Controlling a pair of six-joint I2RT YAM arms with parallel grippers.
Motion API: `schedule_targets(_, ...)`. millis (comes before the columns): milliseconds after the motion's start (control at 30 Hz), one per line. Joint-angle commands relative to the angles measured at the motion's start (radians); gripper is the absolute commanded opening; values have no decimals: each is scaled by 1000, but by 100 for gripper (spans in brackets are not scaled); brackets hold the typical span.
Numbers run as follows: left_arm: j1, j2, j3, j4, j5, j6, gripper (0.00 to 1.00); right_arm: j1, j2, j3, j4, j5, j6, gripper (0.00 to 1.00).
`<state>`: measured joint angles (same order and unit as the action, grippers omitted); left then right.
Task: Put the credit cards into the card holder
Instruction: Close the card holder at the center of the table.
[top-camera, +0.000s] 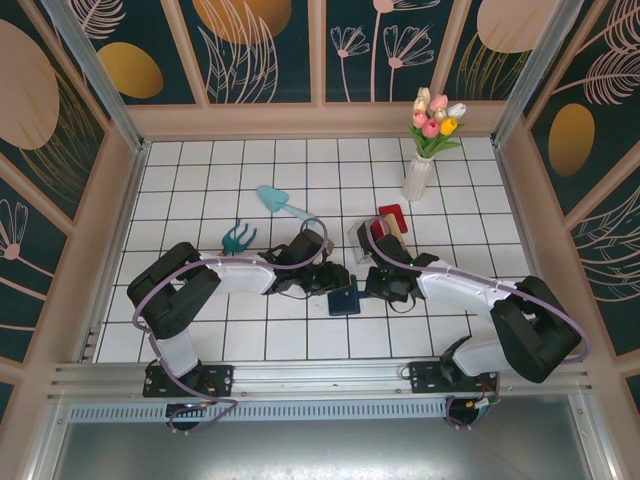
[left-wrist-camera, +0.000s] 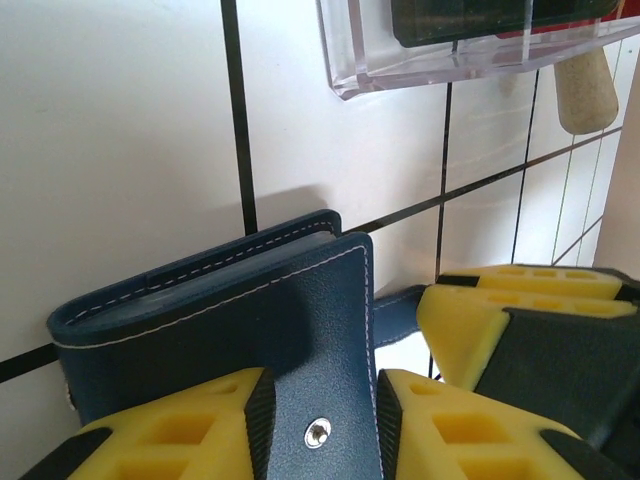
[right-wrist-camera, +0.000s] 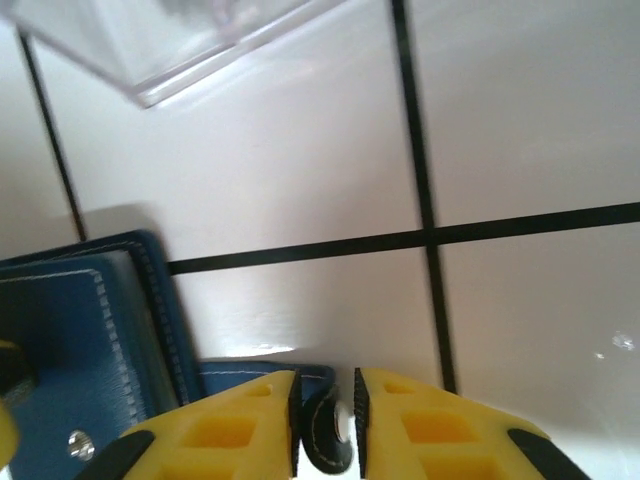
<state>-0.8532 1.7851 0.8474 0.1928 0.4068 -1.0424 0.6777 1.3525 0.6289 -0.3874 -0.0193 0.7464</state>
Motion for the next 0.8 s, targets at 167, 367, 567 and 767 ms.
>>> schedule_targets(167, -3, 21, 6, -117, -51, 45, 38, -27, -92, 17, -40, 2, 19, 36)
schedule_targets(367, -4, 24, 8, -112, -46, 45, 38, -10, -60, 45, -74, -4, -13, 37)
schedule_targets(567, -4, 21, 7, -110, -49, 44, 38, 26, -61, 86, -57, -36, -47, 46)
schedule_targets(767, -3, 6, -5, -91, -57, 36, 36, 49, -11, 98, -50, -45, -57, 51)
